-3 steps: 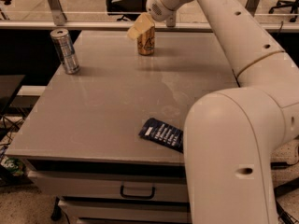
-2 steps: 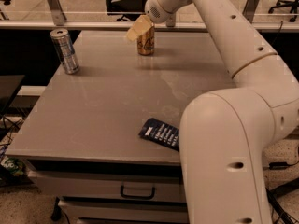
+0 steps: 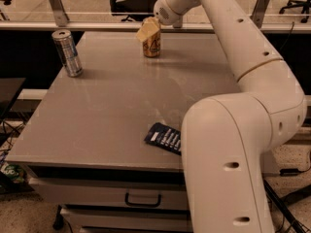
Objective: Move orange can near rxbar blueberry
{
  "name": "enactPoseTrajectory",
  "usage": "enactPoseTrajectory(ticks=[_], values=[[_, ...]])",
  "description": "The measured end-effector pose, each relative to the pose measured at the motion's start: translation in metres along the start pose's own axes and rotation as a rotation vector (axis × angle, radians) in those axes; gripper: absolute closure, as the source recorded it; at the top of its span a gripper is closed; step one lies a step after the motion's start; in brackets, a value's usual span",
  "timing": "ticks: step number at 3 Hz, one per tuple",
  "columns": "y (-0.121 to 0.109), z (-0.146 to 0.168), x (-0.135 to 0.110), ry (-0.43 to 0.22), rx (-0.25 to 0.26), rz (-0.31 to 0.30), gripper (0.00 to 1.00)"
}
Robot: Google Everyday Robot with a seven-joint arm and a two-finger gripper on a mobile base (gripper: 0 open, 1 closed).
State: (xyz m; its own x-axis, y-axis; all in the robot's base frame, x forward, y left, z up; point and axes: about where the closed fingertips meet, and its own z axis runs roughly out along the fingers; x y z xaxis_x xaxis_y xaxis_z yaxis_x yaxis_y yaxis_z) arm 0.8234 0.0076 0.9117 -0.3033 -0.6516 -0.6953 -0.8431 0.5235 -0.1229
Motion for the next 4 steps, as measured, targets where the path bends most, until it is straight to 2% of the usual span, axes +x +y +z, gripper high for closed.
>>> enactPoseTrajectory(ticks=[1, 2, 3, 4], values=[[-0.002, -0.011, 0.003, 0.001, -0.004, -0.007, 0.57], [0.003, -0.027, 0.001, -0.007, -0.013, -0.041, 0.8], [0.022, -0.085, 0.001, -0.064, -0.023, -0.145, 1.0], [0.055, -0.122, 0.01, -0.108, -0.053, -0.229, 1.0]])
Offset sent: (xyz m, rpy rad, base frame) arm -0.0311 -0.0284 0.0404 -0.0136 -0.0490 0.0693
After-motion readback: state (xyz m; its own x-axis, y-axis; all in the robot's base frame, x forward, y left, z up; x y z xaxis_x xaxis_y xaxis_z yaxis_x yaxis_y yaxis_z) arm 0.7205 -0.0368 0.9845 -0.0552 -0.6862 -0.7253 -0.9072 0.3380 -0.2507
